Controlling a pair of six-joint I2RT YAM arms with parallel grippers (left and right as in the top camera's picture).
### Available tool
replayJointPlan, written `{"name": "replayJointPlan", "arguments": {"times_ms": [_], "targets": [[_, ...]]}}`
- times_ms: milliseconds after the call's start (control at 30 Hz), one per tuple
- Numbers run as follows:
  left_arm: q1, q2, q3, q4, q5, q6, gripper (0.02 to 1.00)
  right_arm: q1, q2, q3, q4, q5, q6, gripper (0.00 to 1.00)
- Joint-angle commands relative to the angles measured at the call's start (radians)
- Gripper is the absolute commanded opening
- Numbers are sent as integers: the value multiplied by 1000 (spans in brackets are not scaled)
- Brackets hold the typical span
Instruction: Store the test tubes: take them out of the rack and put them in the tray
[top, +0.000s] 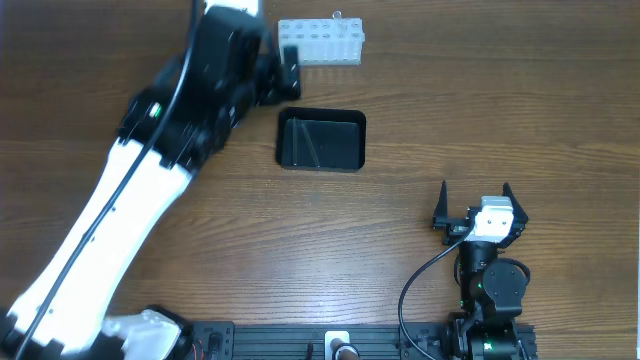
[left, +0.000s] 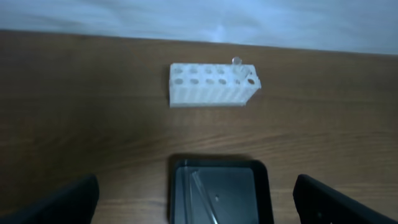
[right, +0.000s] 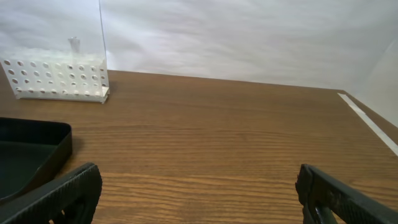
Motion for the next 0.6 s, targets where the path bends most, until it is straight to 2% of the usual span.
{"name": "replayJointPlan", "arguments": {"times_ms": [33,267,600], "targets": [[25,-139,-182,162,-17,5,998,5,-9,-5,-4,-5,-2,991],[92,-328,-453,468,18,8,998,5,-9,-5,-4,-5,-2,991],[290,-666,-920,925,148,8,998,5,-9,-5,-4,-5,-2,991]]}}
